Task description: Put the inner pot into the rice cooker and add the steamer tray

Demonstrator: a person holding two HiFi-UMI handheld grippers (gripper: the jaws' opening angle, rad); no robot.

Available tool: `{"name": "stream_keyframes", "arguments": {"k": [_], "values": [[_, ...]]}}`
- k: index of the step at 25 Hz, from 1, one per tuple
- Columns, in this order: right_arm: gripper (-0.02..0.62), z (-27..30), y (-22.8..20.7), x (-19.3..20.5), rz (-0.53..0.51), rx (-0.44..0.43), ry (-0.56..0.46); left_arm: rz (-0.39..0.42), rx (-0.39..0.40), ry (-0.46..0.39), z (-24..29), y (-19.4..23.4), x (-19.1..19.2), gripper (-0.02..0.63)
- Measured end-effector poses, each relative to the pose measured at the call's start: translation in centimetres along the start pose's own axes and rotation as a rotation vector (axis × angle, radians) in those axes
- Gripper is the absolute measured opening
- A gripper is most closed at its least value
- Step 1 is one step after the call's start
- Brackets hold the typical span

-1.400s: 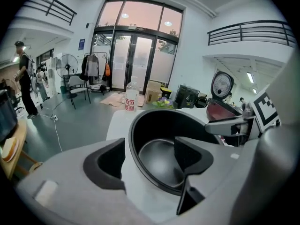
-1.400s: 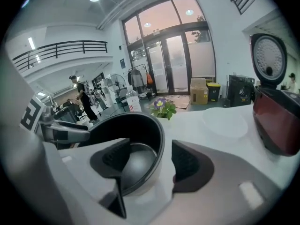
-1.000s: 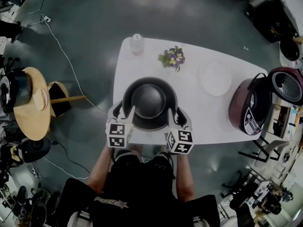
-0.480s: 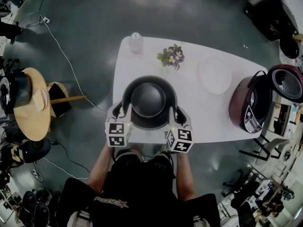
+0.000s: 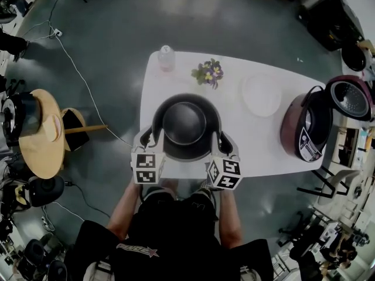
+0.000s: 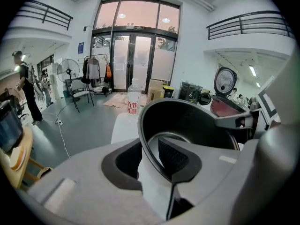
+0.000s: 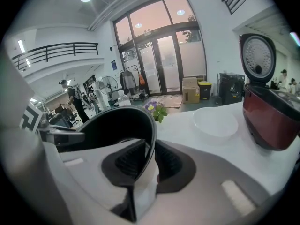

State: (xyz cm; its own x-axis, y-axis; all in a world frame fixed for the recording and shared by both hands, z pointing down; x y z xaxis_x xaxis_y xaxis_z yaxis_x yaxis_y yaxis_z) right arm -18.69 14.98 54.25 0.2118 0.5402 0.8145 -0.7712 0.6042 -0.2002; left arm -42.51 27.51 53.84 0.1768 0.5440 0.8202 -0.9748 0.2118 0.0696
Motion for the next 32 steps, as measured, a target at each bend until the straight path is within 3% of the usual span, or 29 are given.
{"name": "stream_keyframes", "arguments": {"k": [7,17,25,32], "values": [[0.069,-2.7,-0.8,-2.9,0.015,0.039,-0.075,0.023,0.048,-0.046,-0.7,-1.5,-3.5,0.118],[0.067,-8.9,-3.9,-6.7,0.043,0.155,-0.211,0.084,0.175,-0.141,-1.0,-6.4,-9.4,0.115],[0.063,-14.2,-7.6,-7.9,0.095,0.276,-0.319,0.148,0.289,-0.206,-0.8,-12.1,-12.7,0.115],[0.057,-18.4,-13.0,-9.2,0.111,0.325,-0.394,0.177,0.344,-0.251,-0.2,-18.9,-14.9,0.115]]}}
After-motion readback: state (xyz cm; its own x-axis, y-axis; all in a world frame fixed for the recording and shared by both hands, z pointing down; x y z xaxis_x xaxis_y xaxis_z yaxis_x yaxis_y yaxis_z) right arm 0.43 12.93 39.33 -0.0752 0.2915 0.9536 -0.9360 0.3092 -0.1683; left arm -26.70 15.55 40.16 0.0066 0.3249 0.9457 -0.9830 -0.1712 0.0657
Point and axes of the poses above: the fingertips, and each gripper's own axes: z forward along the fingers, y to its left, x out of its underside, the point moved 10 cm from there along -z, backward along the fingers, and after that the axes turned 6 degrees about -y, right-handed, at the moved point
